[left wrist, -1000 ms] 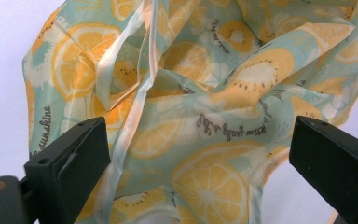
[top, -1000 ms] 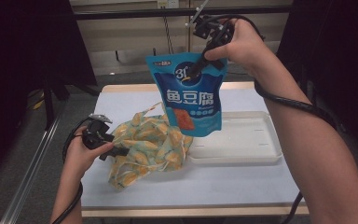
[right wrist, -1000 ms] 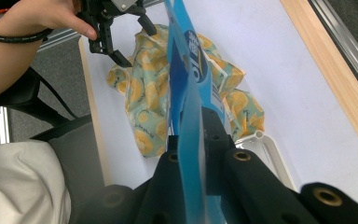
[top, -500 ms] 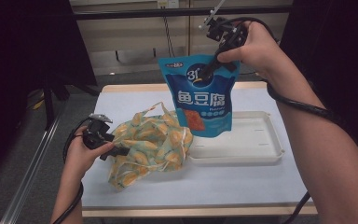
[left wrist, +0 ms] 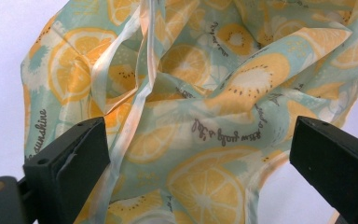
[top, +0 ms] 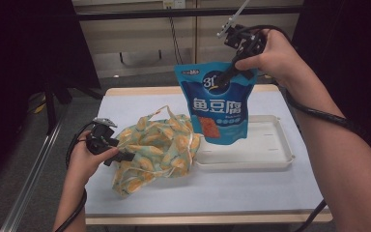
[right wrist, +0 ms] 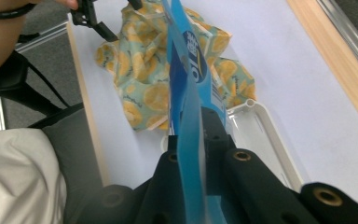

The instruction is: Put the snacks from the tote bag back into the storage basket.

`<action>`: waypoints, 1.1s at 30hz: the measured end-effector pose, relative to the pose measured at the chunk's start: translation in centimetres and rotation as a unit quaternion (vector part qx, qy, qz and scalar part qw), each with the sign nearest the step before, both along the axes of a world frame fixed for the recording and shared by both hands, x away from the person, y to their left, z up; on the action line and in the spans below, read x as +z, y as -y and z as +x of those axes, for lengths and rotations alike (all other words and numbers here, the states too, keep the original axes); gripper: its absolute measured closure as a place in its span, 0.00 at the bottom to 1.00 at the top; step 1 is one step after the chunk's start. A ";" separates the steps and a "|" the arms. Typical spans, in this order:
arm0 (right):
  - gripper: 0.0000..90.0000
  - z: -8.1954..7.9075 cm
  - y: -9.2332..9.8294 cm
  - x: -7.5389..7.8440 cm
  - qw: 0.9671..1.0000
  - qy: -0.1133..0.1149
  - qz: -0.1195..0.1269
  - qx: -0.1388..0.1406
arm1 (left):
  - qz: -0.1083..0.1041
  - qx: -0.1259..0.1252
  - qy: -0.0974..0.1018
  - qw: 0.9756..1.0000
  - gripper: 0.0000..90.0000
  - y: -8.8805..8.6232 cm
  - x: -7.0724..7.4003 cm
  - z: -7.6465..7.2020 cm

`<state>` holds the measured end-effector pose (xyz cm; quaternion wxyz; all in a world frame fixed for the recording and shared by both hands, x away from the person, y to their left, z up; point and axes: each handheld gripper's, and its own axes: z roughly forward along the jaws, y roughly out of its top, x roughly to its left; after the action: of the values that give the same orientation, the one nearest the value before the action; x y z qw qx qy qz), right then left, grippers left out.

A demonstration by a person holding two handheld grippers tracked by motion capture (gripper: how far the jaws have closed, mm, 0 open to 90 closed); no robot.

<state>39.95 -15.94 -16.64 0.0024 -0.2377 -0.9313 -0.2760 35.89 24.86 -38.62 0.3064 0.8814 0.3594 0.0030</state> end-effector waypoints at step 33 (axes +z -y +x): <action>1.00 -0.4 2.4 -3.6 1.000 -0.014 0.005 -0.004 | -0.002 0.005 0.003 1.000 0.05 -0.1 0.0 -0.1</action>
<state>39.56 -18.34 -20.27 0.0159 -0.2451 -0.9290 -0.2768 35.82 24.92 -38.61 0.3090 0.8791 0.3627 0.0065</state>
